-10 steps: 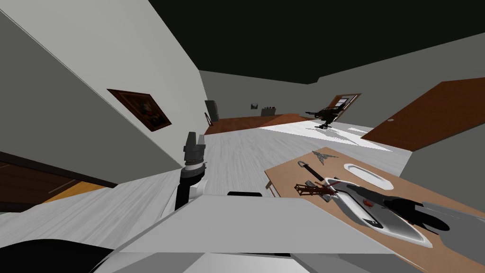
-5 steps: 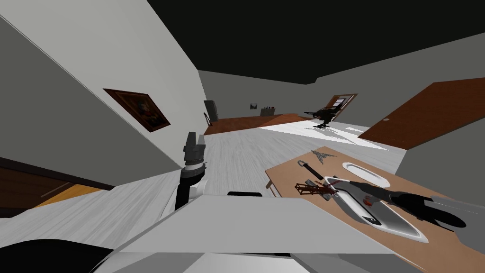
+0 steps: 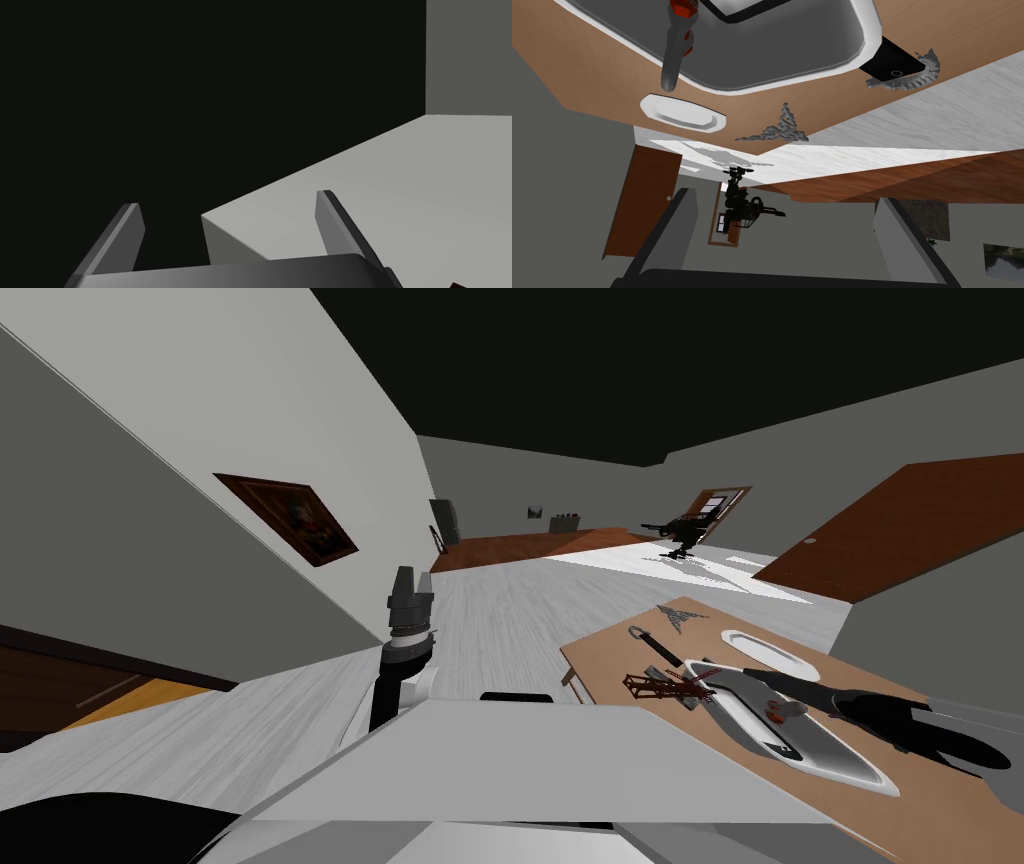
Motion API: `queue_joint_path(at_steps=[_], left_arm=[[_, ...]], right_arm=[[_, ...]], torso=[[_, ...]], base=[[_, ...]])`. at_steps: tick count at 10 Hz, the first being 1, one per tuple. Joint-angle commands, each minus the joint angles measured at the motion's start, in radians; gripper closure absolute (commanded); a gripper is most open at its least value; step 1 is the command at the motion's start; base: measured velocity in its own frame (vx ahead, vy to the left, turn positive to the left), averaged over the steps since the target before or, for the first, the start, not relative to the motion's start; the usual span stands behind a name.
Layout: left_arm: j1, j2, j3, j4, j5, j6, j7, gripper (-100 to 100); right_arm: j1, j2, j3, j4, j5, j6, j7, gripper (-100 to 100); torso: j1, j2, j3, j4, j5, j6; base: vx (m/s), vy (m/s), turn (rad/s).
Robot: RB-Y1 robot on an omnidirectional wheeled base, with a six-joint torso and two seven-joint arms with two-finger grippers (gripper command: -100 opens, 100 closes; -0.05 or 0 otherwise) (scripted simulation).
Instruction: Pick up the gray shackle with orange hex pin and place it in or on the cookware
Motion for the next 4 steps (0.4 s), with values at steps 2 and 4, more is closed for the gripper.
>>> queue_joint_path(at_steps=[2, 4], left_arm=[[0.000, 0.000, 0.000, 0.000, 0.000, 0.000, 0.000, 0], [0.000, 0.000, 0.000, 0.000, 0.000, 0.000, 0.000, 0]], right_arm=[[0.000, 0.000, 0.000, 0.000, 0.000, 0.000, 0.000, 0], [0.000, 0.000, 0.000, 0.000, 0.000, 0.000, 0.000, 0]], torso=[[0.000, 0.000, 0.000, 0.000, 0.000, 0.000], [0.000, 0.000, 0.000, 0.000, 0.000, 0.000]], base=[[0.000, 0.000, 0.000], [0.000, 0.000, 0.000]])
